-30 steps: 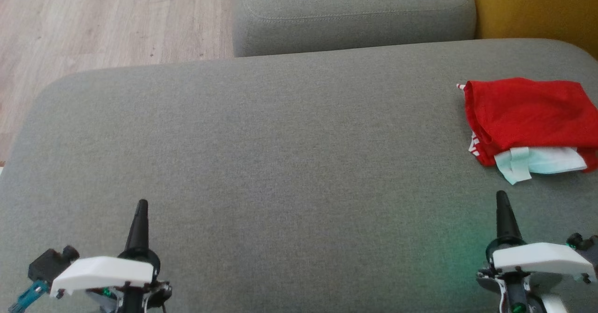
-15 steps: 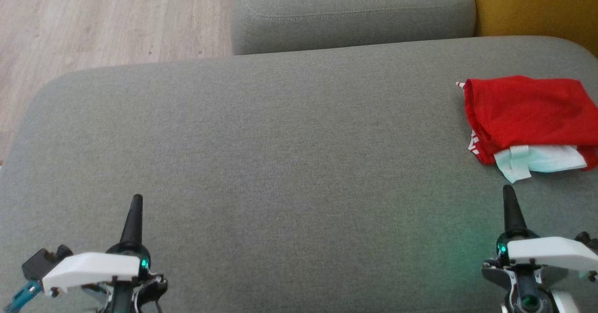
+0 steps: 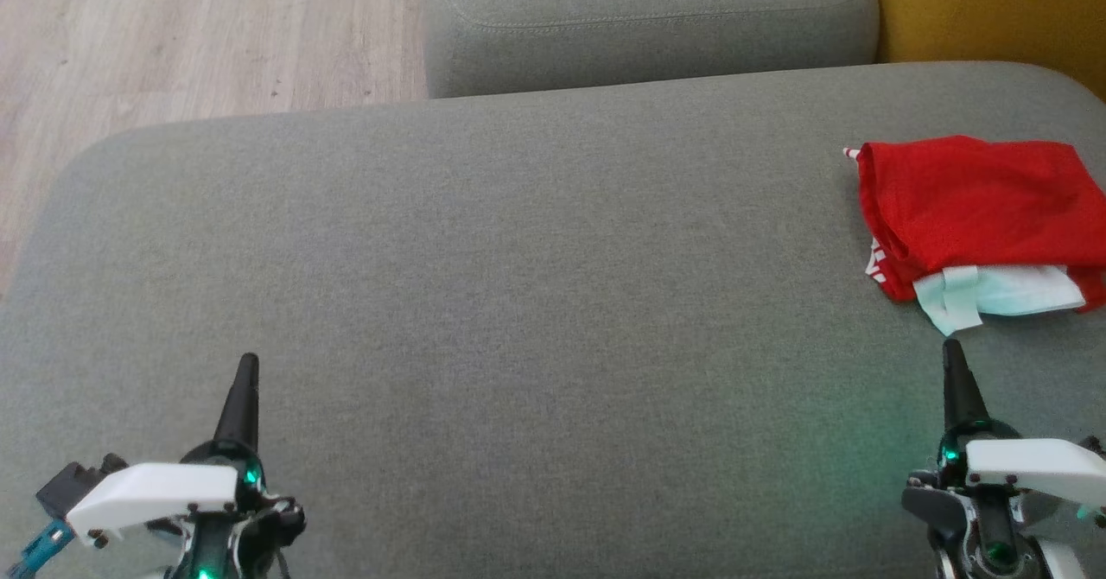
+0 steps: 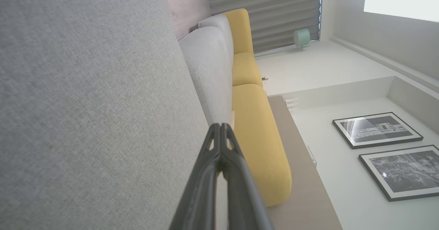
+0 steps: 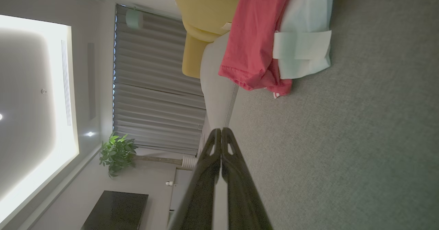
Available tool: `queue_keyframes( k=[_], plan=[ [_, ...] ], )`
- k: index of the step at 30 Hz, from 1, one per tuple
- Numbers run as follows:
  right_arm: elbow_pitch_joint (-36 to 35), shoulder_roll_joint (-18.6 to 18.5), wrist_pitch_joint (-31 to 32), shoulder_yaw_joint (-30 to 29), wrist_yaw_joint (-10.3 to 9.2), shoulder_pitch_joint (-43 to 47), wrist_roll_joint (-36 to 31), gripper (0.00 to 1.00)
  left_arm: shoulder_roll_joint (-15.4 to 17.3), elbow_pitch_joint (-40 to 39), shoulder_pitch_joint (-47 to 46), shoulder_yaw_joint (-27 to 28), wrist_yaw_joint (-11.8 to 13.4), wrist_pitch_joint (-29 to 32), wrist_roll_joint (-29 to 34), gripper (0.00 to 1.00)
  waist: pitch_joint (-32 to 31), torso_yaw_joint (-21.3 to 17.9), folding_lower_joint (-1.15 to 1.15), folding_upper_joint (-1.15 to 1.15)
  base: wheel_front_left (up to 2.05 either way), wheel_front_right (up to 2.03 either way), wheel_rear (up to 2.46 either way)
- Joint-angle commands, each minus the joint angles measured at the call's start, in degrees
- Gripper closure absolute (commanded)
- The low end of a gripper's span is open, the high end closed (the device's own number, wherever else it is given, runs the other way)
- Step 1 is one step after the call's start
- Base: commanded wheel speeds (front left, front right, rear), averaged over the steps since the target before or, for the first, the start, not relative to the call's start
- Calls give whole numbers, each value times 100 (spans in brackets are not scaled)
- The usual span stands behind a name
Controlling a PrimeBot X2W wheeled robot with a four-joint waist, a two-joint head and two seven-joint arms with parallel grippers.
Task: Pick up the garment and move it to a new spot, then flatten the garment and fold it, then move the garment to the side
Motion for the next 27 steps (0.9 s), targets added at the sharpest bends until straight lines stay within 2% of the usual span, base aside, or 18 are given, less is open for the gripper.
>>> queue_keyframes(
  k=[1,22,27],
  plan=[
    [-239,-52,59,51,-4,-351,198,100,74,-155,-366,230,-44,56,-166,100,4,-2,0,0,0,0,0],
    [-338,-49,394,-144,-5,-428,1457,100,75,-47,-553,451,-99,400,-1281,100,55,-25,0,0,0,0,0],
    [-339,-47,401,-150,-5,-429,1470,100,72,-46,-556,458,-100,408,-1291,100,55,-26,0,0,0,0,0]
  ],
)
